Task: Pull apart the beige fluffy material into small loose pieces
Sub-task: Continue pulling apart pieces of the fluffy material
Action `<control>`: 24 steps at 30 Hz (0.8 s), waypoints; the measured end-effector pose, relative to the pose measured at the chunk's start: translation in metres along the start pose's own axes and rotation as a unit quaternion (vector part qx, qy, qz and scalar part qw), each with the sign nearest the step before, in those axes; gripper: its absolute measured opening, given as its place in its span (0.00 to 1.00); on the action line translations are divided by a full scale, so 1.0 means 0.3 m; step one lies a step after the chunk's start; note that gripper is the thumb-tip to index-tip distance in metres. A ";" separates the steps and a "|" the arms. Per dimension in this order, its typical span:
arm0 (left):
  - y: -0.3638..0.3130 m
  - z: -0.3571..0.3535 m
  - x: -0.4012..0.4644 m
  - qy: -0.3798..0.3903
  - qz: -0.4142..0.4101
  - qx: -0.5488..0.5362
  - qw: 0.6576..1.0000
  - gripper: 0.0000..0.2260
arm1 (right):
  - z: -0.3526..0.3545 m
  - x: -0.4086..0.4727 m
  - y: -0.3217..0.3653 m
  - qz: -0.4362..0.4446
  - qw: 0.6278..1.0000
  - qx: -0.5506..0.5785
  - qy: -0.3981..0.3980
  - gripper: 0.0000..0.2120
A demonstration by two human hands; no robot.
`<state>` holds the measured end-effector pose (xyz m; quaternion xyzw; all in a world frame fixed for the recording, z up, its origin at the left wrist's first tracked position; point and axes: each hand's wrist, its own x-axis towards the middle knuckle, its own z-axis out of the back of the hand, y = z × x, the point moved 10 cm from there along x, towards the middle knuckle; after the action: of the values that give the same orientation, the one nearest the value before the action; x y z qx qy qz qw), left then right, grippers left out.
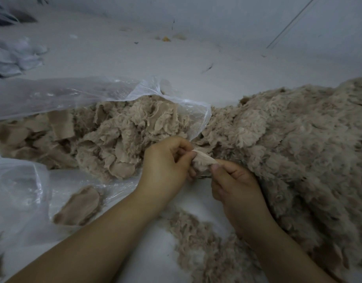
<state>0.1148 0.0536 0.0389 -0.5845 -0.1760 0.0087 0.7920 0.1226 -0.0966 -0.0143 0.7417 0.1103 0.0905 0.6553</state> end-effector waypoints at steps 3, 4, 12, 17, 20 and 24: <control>0.026 -0.015 0.001 0.014 0.060 -0.143 0.988 0.08 | -0.003 0.005 -0.003 -0.005 1.000 -0.018 0.008 0.12; 0.026 -0.011 0.001 0.007 0.058 -0.164 0.985 0.09 | -0.007 0.007 -0.003 -0.008 1.000 -0.020 0.014 0.13; -0.005 -0.072 -0.013 0.118 0.050 -0.259 0.957 0.02 | -0.014 0.018 -0.006 -0.012 1.000 -0.003 0.013 0.14; -0.021 -0.106 -0.037 0.196 0.058 -0.269 0.941 0.04 | 0.010 0.013 -0.010 -0.011 1.000 0.013 -0.017 0.18; -0.024 -0.114 -0.046 0.218 0.074 -0.280 0.932 0.02 | -0.006 0.010 0.003 -0.006 0.999 0.045 0.004 0.22; -0.040 -0.114 -0.044 0.218 0.076 -0.320 0.919 0.03 | -0.030 0.011 0.015 0.013 0.998 0.022 0.053 0.21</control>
<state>0.1099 0.0154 0.0379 -0.8061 0.0524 -0.1152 0.5780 0.1236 -0.0875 -0.0086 0.7517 0.1377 0.1358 0.6305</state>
